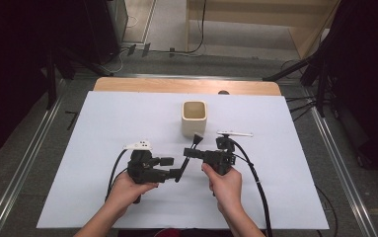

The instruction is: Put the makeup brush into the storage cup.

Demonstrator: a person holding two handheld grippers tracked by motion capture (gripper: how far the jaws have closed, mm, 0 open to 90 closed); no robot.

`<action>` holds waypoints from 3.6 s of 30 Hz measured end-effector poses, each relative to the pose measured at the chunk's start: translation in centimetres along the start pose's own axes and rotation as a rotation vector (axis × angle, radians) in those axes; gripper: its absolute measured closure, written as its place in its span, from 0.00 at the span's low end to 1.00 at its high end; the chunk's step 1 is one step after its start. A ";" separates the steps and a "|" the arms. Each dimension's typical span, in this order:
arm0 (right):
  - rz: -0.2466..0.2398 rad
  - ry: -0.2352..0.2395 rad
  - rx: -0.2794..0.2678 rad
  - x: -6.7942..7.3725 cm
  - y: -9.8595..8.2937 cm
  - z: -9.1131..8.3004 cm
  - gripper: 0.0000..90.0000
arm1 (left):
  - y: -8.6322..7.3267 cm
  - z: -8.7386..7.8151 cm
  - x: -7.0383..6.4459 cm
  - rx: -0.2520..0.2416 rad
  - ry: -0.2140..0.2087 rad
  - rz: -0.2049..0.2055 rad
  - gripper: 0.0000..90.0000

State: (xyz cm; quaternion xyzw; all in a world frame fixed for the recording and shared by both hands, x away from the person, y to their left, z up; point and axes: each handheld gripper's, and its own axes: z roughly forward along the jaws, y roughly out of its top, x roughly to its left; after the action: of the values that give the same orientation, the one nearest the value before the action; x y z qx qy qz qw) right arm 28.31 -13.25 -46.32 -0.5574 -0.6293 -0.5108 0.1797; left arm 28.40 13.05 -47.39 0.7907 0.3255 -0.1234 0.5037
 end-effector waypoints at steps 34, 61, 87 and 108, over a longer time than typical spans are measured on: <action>-0.322 0.104 0.212 0.4 -0.9 0.3 0.86 | 0.2 1.5 -0.3 0.174 -0.156 0.009 0.69; -0.303 0.114 0.183 0.4 -1.1 0.2 0.78 | 0.2 2.0 -0.7 0.183 -0.148 0.011 0.88; -0.430 0.086 0.037 0.6 -1.3 -1.0 0.37 | 0.5 1.1 -0.3 0.131 -0.102 0.013 0.88; -0.463 -0.034 0.014 -0.8 -0.7 -2.0 0.32 | 1.0 -0.4 0.2 0.102 -0.061 0.009 0.88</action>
State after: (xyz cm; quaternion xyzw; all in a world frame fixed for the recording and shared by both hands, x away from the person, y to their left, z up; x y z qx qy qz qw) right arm 27.26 -15.27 -46.45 -0.4054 -0.7470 -0.5245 0.0508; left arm 29.17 13.17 -46.62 0.8126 0.2997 -0.1614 0.4731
